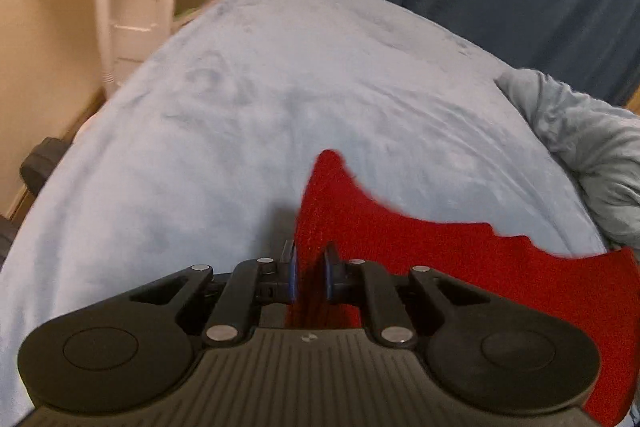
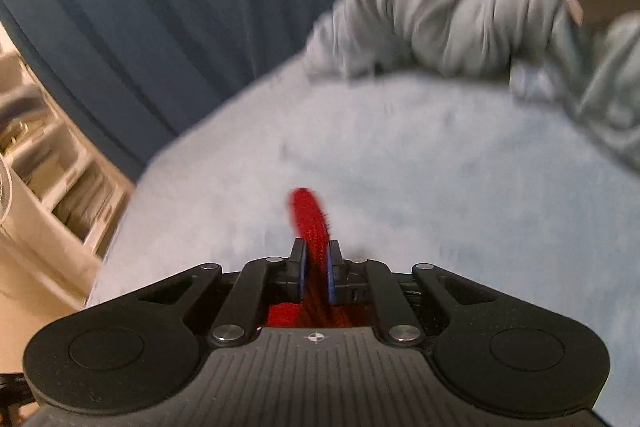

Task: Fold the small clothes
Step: 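Lift the hem with both grippers and fold it over onto the collar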

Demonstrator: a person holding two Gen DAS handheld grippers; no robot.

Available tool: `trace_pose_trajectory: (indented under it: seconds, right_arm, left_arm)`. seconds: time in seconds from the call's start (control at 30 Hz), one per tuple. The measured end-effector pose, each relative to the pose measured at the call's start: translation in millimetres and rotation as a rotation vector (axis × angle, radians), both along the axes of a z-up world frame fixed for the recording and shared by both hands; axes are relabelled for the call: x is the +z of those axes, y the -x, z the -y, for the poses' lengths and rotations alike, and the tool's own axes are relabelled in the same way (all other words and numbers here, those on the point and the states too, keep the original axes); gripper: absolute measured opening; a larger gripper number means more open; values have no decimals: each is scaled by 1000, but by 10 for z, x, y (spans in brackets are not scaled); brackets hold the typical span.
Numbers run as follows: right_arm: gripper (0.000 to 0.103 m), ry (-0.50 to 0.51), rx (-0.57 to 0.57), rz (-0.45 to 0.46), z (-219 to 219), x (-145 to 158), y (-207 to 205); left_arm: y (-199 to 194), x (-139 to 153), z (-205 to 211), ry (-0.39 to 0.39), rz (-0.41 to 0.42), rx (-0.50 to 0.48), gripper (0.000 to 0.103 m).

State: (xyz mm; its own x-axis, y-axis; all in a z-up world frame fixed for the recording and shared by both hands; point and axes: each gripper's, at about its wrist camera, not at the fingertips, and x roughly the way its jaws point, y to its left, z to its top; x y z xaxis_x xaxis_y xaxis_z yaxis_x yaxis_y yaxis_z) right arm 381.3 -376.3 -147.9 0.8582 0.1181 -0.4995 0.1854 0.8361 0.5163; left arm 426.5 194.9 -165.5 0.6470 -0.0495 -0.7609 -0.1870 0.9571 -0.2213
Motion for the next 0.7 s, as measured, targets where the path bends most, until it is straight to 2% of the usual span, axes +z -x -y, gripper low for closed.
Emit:
trace_pose_trajectory:
  seconds: [0.07, 0.13, 0.2, 0.23, 0.27, 0.3, 0.33, 0.37, 0.4, 0.47, 0.53, 0.63, 0.67, 0.7]
  right_arm:
    - [9, 18, -52, -60, 94, -140, -67]
    - [9, 31, -68, -214, 99, -454, -270]
    - [10, 99, -51, -285, 19, -663, -376]
    - [10, 127, -56, -290, -28, -709, -384]
    - [13, 129, -68, -285, -44, -716, -368]
    - [21, 123, -87, -282, -45, -712, -345]
    - [28, 120, -105, -290, -30, -700, -322]
    - [43, 118, -125, -297, -11, -672, -282]
    - [48, 118, -151, -302, 27, -636, -232]
    - [48, 145, -192, -277, 53, -489, -6]
    - [48, 185, -168, -207, -4, -295, 319]
    - [44, 219, 24, -121, -233, -170, 738]
    - [38, 236, 84, -124, -324, -185, 854]
    - [27, 253, 124, -144, -417, -242, 960]
  left_arm:
    - [-41, -168, -3, -38, -49, 5, 13]
    - [-78, -321, 31, -45, -58, 0, 14]
    - [-105, -454, 55, -56, -76, 8, 21]
    - [-86, -488, 59, -79, -75, 16, 32]
    - [-31, -509, 59, -114, -68, 18, 53]
    - [0, -513, 51, -161, -69, 32, 67]
    - [31, -501, 18, -200, -71, 52, 88]
    - [72, -466, -24, -225, -70, 68, 93]
    - [124, -413, -78, -216, -59, 72, 93]
    - [296, -299, -174, -164, -46, 79, 93]
    - [520, -185, -175, -165, -39, 83, 93]
    - [851, -91, 18, -181, -21, 0, 97]
    - [953, -114, 100, -193, -37, -32, 100]
    - [1019, -169, 176, -212, -66, -64, 101]
